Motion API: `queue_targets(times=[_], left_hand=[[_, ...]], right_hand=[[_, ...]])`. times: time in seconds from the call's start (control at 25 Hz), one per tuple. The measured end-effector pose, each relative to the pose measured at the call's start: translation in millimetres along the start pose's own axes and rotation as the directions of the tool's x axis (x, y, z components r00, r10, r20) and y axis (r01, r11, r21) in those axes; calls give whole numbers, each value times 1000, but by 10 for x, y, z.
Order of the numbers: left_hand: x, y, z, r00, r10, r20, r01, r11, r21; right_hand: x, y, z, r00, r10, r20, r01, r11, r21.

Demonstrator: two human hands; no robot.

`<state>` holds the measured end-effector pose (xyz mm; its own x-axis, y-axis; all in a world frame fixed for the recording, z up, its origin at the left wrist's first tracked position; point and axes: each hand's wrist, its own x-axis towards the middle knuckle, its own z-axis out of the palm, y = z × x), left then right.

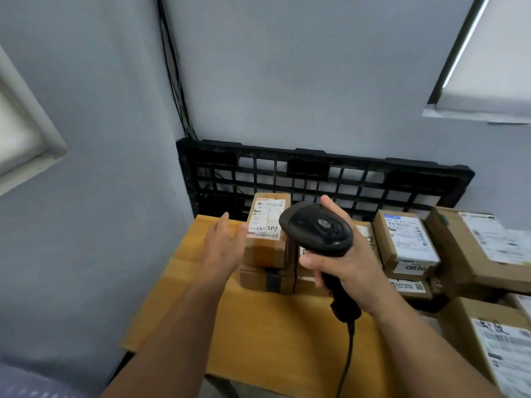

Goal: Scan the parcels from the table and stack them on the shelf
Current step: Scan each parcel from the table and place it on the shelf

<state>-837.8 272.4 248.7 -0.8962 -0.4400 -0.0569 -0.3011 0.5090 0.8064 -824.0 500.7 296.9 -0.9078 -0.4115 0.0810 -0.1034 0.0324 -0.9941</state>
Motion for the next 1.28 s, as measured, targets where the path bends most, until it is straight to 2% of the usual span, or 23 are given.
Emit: queue_targets(times=[0.24, 0.48, 0.64, 0.76, 1.12, 1.28], left_hand=[[508, -210, 214, 968, -170, 184, 161, 985, 61], [599, -203, 290, 906, -159, 393, 194, 980, -52], [569, -79, 246, 871, -98, 481, 171, 979, -111], [543, 12, 218, 860, -45, 508, 125, 985, -123], [506, 73, -16, 818, -99, 566, 211, 968, -135], [324, 6, -122, 851, -63, 521, 182, 967, -180]], right_hand=[[456, 220, -41, 996, 81, -40, -82, 996, -29], [765, 503, -146, 979, 181, -97, -179, 983, 29], [798, 658, -104, 970, 226, -93, -220, 973, 74], [816, 680, -99, 970, 229, -83, -223, 972, 69], [807, 626, -100, 965, 249, -84, -246, 968, 48], [682, 487, -53, 974, 219, -61, -215, 975, 64]])
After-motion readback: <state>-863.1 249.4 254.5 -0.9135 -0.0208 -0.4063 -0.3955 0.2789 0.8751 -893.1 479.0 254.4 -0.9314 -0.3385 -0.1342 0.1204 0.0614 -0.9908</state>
